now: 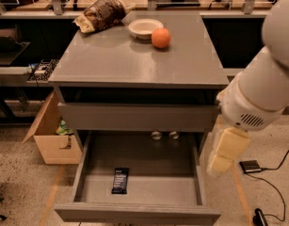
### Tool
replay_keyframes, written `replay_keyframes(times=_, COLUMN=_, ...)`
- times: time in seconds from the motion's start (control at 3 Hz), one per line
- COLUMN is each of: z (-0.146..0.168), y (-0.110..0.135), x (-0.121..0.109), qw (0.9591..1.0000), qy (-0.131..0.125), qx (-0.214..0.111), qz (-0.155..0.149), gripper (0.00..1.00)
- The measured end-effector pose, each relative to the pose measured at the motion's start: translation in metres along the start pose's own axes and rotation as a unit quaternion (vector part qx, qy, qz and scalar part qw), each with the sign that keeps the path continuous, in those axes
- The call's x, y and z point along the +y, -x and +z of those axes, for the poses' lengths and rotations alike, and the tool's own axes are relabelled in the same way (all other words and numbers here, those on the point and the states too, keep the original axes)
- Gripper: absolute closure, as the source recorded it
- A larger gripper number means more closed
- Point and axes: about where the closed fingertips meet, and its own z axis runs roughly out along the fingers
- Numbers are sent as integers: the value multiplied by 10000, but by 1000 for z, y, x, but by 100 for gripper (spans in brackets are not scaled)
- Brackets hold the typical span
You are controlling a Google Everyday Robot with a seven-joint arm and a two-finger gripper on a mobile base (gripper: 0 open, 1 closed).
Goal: Pick rxbar blueberry from middle drawer and place on counter
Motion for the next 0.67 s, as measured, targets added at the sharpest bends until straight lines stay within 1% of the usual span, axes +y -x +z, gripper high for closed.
replay_keyframes(times=0.33, z=61, y=3, x=18, qw=9994, qy=265, qx=197, qz=120, gripper=0)
replay_keyframes(times=0.67, z=114, y=17, x=29, qw=9981, qy=435, qx=334, qz=277, gripper=0)
